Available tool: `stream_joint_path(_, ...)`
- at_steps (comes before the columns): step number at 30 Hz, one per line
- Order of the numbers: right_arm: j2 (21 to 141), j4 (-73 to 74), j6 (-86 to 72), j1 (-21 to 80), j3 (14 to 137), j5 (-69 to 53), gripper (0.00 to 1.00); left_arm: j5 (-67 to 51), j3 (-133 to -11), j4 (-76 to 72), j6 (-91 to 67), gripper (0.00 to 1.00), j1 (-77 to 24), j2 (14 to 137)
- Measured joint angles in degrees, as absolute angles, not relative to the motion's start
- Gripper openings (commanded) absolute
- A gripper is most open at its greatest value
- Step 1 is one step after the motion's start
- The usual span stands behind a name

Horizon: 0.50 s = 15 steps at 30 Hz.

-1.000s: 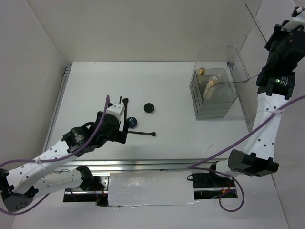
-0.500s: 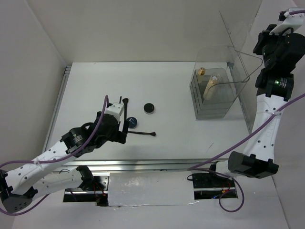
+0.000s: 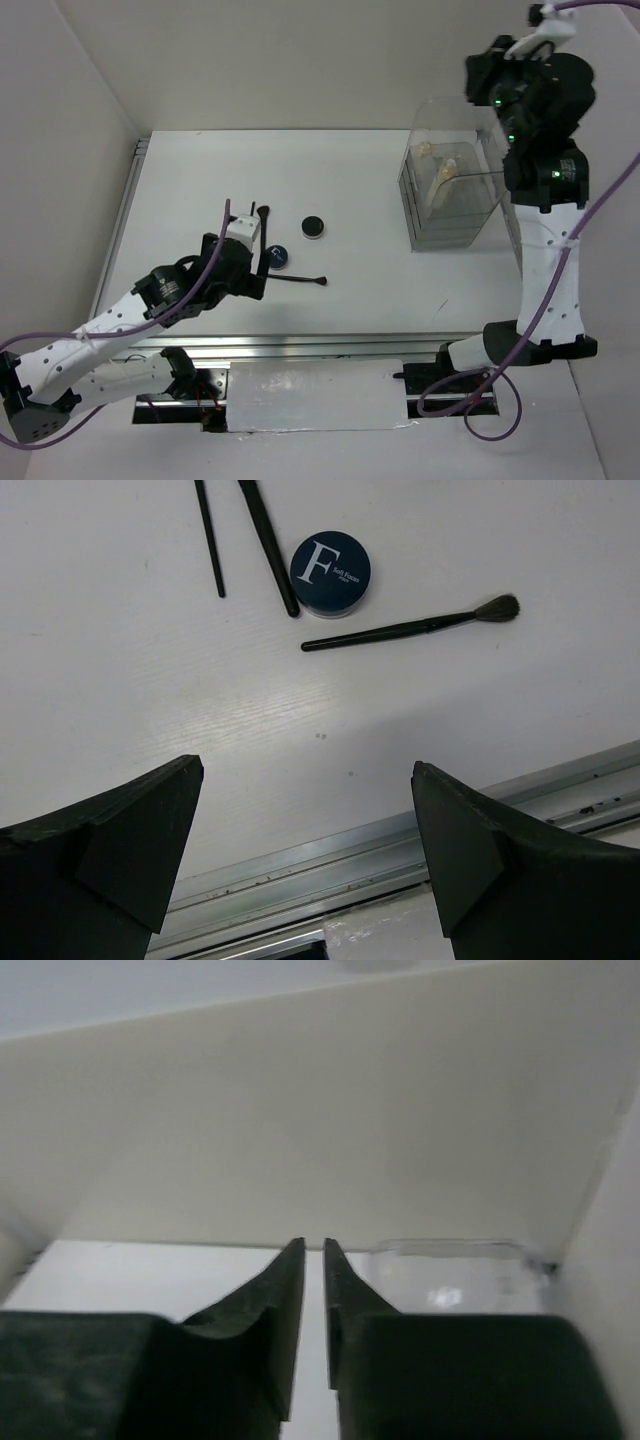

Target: Organize the makeup

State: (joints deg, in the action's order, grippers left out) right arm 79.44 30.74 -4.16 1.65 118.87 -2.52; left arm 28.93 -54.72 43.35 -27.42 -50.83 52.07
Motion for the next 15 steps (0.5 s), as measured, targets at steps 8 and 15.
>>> stream_joint_path(8, 72.73, 35.31, -12.14, 17.61, 100.18, 6.72, 1.00, 26.85, -56.27, 42.24, -31.81, 1.00, -50.81, 53.82)
stream_joint_path(15, 48.58, 28.42, -23.49, 20.16, 70.15, -0.38, 1.00, 14.06, -52.84, 15.55, -40.91, 0.99, -50.04, 57.36)
